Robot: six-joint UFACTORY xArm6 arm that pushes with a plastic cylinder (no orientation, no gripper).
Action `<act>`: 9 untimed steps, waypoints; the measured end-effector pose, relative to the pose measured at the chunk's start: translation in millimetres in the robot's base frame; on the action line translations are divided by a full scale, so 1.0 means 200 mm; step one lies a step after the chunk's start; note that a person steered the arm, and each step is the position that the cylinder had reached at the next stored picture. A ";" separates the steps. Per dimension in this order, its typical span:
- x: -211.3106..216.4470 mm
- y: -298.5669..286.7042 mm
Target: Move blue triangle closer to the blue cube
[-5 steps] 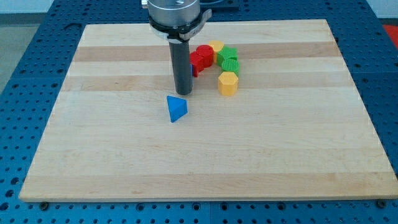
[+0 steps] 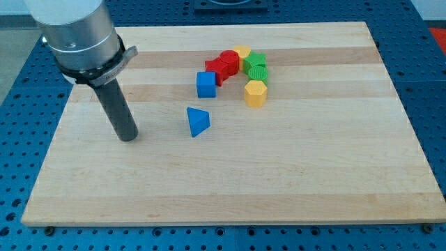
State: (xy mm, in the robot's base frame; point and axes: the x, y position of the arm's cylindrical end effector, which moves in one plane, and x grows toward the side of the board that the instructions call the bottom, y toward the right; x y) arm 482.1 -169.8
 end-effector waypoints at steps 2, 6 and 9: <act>0.00 0.21; -0.03 0.53; -0.08 0.53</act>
State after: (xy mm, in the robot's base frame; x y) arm 465.4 -64.2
